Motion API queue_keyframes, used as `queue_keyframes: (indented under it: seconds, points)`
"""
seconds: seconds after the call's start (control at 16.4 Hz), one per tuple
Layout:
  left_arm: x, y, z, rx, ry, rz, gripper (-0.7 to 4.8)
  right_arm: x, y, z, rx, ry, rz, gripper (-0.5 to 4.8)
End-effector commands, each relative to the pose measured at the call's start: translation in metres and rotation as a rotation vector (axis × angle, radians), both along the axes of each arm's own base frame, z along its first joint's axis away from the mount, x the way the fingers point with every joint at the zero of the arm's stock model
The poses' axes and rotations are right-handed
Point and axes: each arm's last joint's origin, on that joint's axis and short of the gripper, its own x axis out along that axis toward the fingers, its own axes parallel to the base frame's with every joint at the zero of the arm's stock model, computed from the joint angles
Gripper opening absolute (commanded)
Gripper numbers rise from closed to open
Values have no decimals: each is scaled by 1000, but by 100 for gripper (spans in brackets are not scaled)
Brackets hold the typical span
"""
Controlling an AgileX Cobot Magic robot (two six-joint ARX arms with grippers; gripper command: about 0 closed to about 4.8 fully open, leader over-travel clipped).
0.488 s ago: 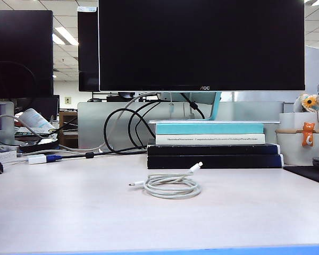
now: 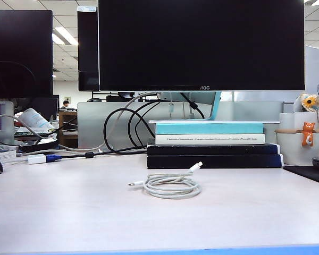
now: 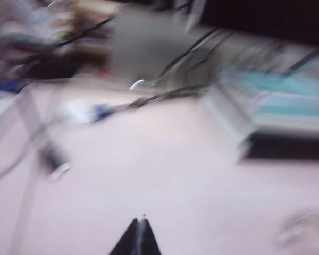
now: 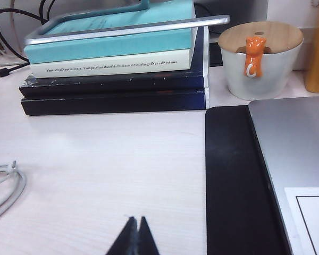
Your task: Unfold the white charging cable into a straight cable.
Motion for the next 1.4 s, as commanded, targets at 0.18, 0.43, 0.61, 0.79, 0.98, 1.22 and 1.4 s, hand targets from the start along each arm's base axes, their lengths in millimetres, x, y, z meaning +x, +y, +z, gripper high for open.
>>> queue_keyframes:
  seconds: [0.18, 0.43, 0.61, 0.79, 0.98, 1.22, 1.4]
  points:
    - [-15, 0, 68, 48, -74, 4, -6, -6, -4, 23, 30, 32, -93, -5]
    - [12, -2, 101, 94, 20, -102, -6, -7, -5, 48, 68, -8, -121, -5]
    - [54, -9, 116, 151, 121, -293, -6, 7, -1, 71, 58, 30, -118, -6]
    - [100, -46, 121, 239, 192, -531, -6, 44, 12, 91, 55, 178, 38, -5]
    - [127, -92, 121, 349, 269, -638, -6, 82, 26, 103, 77, 348, 211, -5]
    - [159, -123, 109, 387, 424, -716, -5, 116, 36, 104, 58, 459, 285, -5]
    - [179, -136, 93, 342, 552, -870, 142, 119, 38, 100, 66, 482, 325, -6]
